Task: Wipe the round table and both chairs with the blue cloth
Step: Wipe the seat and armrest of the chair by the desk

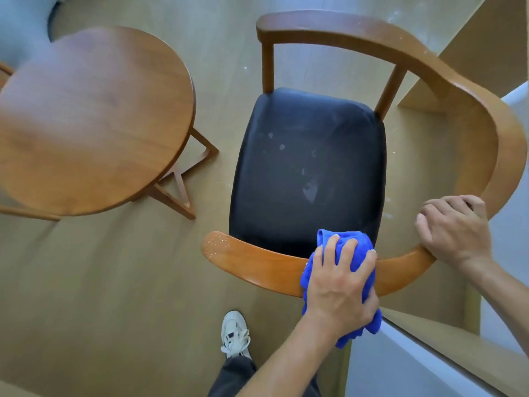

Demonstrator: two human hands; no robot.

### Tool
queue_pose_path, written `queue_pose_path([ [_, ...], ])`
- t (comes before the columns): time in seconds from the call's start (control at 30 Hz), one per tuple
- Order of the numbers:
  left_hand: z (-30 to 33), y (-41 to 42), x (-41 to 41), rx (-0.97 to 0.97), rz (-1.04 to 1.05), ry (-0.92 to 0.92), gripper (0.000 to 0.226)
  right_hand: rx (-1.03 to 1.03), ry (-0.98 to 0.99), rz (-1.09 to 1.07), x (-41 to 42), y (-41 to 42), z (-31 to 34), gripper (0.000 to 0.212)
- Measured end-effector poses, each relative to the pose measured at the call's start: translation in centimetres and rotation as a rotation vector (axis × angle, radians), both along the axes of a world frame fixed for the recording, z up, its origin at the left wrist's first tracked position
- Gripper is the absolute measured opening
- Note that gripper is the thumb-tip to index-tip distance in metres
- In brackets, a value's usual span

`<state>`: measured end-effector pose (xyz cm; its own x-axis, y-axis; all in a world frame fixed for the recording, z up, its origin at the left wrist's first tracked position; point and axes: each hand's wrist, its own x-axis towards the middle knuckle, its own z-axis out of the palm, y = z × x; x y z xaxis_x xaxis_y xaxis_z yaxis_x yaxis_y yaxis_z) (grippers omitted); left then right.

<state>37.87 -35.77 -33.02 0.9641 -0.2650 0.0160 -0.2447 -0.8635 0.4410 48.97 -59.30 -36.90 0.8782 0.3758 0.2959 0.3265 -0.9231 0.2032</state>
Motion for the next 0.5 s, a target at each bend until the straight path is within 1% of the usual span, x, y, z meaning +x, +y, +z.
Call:
queue_pose_path([
  [0.1, -0.2, 6.3, 0.3, -0.083, 0.001, -0.058, 0.049, 0.003, -0.026, 0.011, 0.3, 0.0, -0.1, 0.043],
  [0.2, -0.5, 16.2, 1.2, -0.067, 0.1, -0.063, 0.049, -0.008, -0.028, -0.011, 0.1, 0.1, -0.2, 0.043],
  [0.27, -0.4, 21.3, 2.9, -0.113, 0.243, 0.028, 0.051, -0.022, -0.025, -0.024, 0.2, 0.2, -0.1, 0.042],
  [0.3, -0.3, 22.6, 3.5, -0.181, 0.356, 0.092, 0.052, -0.026, -0.023, -0.03, 0.2, 0.3, 0.0, 0.041],
  [0.33, -0.3, 23.1, 3.9, -0.242, 0.455, 0.127, 0.052, -0.026, -0.026, -0.037, 0.3, 0.4, 0.1, 0.039],
  [0.4, -0.2, 22.4, 3.9, -0.287, 0.532, 0.123, 0.051, -0.022, -0.026, -0.052, 0.4, 0.5, 0.2, 0.038],
  [0.47, 0.1, 20.8, 3.4, -0.248, 0.515, 0.082, 0.051, -0.021, -0.009, -0.054, 0.3, 0.5, 0.1, 0.039],
  [0.5, 0.2, 19.7, 3.1, -0.182, 0.468, 0.027, 0.05, -0.022, 0.001, -0.053, 0.2, 0.4, 0.1, 0.04],
])
